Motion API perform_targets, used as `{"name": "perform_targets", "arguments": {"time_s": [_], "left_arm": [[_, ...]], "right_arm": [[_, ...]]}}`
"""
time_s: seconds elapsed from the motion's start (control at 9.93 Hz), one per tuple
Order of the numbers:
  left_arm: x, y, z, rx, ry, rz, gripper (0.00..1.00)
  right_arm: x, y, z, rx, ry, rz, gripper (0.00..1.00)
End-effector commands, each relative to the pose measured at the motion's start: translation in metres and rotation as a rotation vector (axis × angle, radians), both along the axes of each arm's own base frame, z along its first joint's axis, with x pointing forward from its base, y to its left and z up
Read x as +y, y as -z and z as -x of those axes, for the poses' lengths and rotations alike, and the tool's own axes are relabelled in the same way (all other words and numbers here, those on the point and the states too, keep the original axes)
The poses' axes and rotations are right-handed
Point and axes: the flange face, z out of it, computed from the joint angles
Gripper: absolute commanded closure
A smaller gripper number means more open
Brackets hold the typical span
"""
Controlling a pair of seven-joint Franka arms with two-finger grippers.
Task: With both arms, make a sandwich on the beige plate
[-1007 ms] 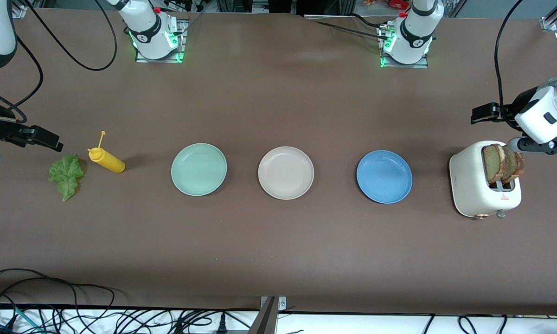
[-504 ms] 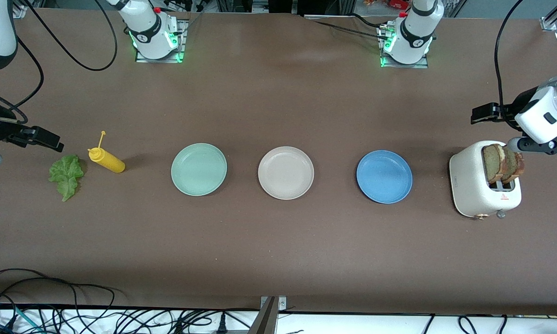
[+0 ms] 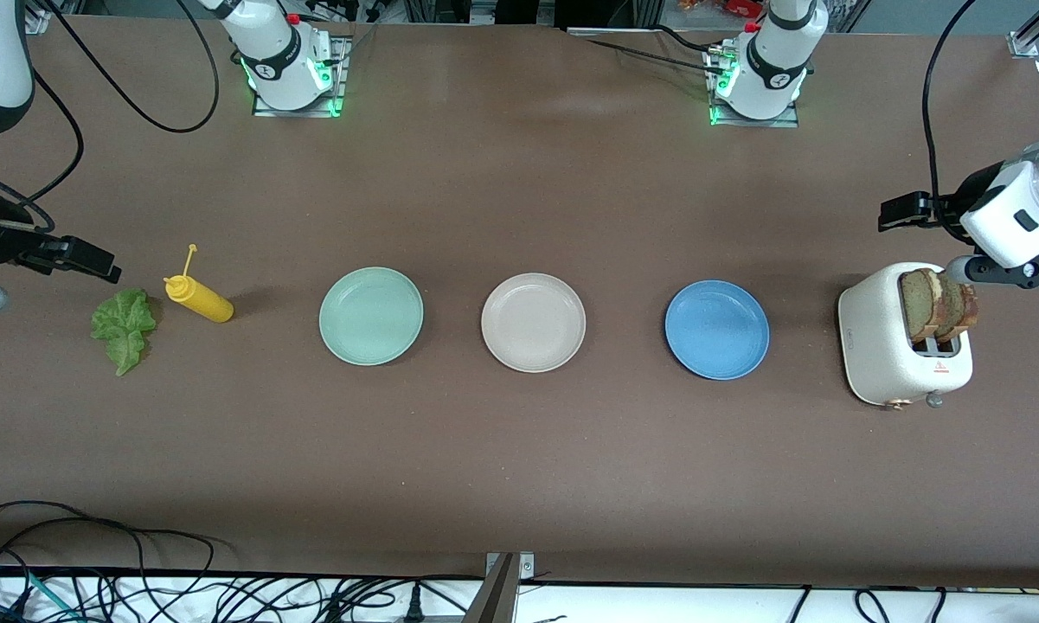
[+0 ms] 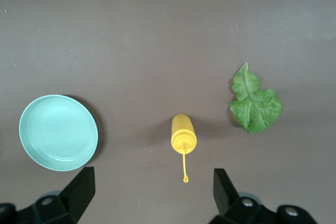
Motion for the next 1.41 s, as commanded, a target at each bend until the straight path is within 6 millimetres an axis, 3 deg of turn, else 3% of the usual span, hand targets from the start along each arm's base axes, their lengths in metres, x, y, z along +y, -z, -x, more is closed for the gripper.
{"name": "perform_targets", "arguments": {"time_s": [0.0,0.91,1.11,1.31], "left_arm": [[-0.001,-0.001,-0.004,0.000,0.030,-0.016,0.00],[0.000,0.006,-0.007,0.011,0.031,-0.019,0.00],[0.000,0.006,-0.007,0.011,0.031,-0.019,0.00],[0.000,0.006,-0.007,0.011,0.031,-0.019,0.00]], "right_arm": [[-0.002,-0.001,0.002,0.015,-0.001,-0.003,0.00],[-0.005,0.003,0.001,0.024,-0.013,-0.001,0.00],[-0.037,0.011,0.002,0.037,-0.016,-0.002,0.00],[-0.083,0.023,0.009,0.064,-0.038,-0.013,0.00]]}}
